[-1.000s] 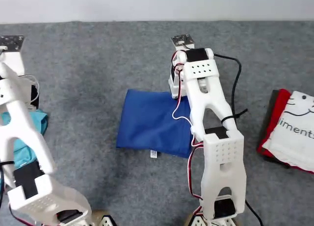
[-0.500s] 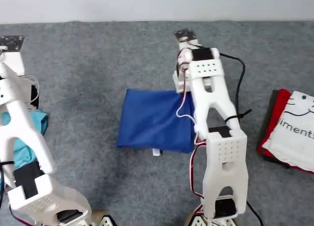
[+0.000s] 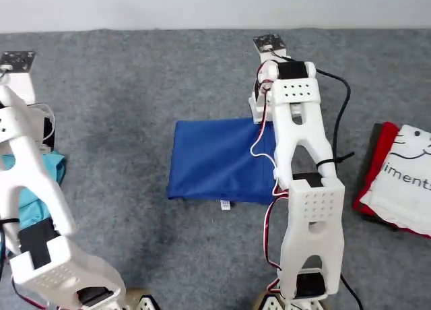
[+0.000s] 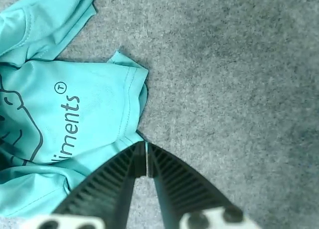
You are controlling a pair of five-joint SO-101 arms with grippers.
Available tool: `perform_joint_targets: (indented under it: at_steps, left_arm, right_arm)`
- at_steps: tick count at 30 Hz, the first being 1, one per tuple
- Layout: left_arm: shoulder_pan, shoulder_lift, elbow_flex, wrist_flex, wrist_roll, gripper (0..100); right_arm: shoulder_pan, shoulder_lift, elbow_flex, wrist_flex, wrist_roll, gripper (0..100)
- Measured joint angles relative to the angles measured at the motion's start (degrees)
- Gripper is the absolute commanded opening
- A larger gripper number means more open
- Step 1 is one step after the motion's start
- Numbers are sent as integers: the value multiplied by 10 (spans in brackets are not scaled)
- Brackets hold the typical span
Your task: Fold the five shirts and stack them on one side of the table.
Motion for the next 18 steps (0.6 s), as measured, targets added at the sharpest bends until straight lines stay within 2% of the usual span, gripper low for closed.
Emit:
perform_joint_targets:
  at_steps: [3,7,8,12,18]
  left_arm:
    - [0,0,0,0,-2,15]
    - [-2,0,0,0,-3,15]
    - [-4,0,0,0,-3,15]
    - [-2,0,0,0,-3,15]
    - [-4,3,0,0,-2,15]
  right_arm:
    - [-22,-1,-30,31,0,180]
    - [-57,-1,-58,73,0,9]
    - [-64,-1,-64,84,0,7]
    - [-83,-1,-68,113,-2,83]
    - [-85,-1,-68,113,-74,327]
